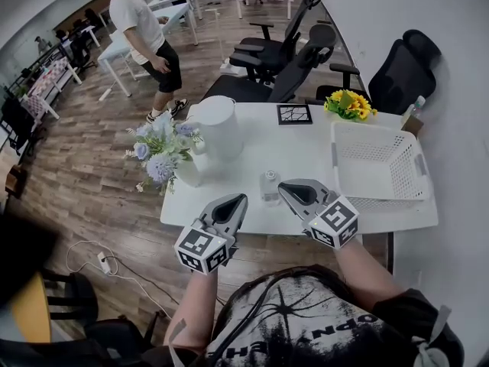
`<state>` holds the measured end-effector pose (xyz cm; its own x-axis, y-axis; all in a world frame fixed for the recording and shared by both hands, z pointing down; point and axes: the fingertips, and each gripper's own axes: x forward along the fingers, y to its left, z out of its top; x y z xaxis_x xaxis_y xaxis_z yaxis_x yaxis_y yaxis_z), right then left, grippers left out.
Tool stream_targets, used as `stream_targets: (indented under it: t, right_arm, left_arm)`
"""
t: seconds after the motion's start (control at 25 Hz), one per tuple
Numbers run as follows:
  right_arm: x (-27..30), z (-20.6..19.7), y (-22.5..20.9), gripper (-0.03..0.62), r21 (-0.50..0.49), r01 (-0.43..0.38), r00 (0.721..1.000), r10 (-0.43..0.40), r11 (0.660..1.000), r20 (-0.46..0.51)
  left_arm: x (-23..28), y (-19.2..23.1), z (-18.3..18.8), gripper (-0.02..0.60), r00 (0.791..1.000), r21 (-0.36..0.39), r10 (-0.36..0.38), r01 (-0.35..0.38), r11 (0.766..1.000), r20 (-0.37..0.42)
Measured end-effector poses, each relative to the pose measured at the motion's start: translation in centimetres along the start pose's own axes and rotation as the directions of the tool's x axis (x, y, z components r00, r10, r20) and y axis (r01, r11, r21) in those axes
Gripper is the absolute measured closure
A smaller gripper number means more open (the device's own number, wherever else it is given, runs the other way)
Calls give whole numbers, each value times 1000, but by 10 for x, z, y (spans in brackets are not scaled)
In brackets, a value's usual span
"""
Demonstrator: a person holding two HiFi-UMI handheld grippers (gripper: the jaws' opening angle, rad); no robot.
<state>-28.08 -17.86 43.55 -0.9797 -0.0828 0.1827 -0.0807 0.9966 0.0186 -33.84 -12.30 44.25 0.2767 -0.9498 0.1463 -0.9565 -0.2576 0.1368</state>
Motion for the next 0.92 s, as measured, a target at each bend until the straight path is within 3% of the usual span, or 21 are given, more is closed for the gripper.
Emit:
stream_targets:
  t: [0.92]
  right_arm:
    - [7, -8, 9, 571, -1, -3, 1000, 3, 1000, -8]
  left_arm:
    - [-14, 4, -5, 571, 1000, 0, 24, -24, 1000, -9]
